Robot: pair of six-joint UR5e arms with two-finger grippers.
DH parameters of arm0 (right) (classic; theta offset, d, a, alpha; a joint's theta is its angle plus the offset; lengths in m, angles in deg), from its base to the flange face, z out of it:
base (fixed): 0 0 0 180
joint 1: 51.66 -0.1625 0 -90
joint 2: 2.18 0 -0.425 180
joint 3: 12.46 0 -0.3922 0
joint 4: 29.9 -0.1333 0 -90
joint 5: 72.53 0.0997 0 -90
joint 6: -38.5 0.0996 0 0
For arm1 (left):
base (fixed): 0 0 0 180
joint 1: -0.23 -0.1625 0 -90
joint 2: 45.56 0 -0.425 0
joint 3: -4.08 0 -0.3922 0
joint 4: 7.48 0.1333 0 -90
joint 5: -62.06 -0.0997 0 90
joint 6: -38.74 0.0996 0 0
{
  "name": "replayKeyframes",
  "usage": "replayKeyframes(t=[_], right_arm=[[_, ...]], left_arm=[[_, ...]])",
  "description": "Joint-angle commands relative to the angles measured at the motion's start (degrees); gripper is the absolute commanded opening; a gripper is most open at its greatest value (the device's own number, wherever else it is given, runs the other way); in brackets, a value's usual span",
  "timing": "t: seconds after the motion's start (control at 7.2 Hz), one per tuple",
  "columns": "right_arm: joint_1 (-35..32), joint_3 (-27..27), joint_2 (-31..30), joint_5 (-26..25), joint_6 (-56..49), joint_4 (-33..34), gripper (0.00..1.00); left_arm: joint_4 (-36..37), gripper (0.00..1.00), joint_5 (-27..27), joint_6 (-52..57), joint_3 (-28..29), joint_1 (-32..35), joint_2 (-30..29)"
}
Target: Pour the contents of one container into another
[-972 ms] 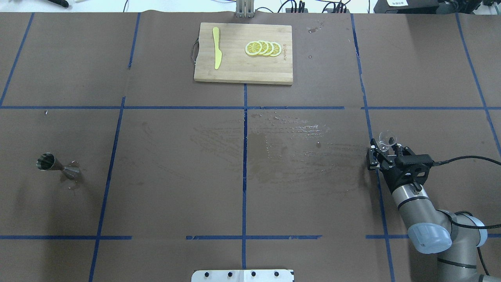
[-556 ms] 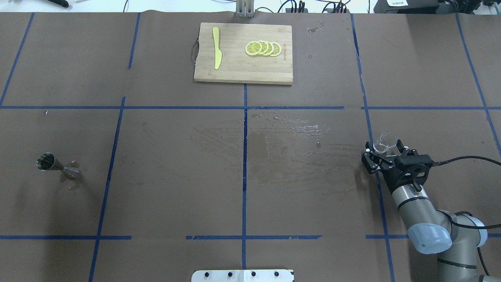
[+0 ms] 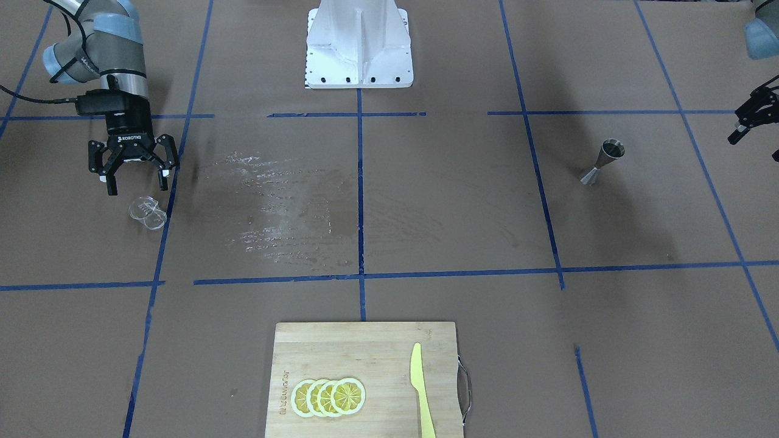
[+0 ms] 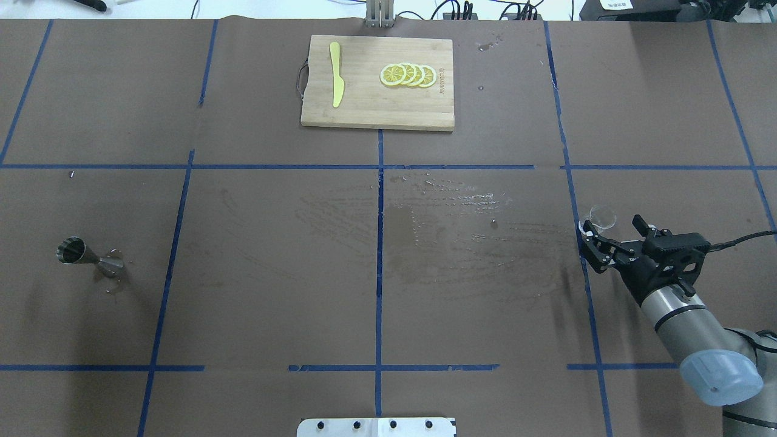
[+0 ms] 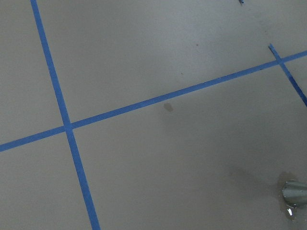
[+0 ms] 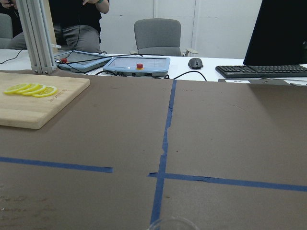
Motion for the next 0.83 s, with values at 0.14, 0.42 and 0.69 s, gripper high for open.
replayKeyframes(t=[0.14, 0.42, 0.69], right_arm=[[-11.2, -8.8, -8.9, 21.2, -1.4, -0.6, 1.0], [-29.6, -8.4, -8.7, 45.0, -11.5, 0.3, 1.0], [-48.3, -6.4, -4.5, 64.8, -23.5, 10.8, 1.0]], left_arm=[[-0.3, 1.0, -0.2, 0.3, 0.3, 0.1, 1.1], [-0.2, 1.0, -5.0, 0.8, 0.6, 0.4, 2.5], [0.5, 1.0, -4.8, 1.6, 1.2, 1.2, 2.1]])
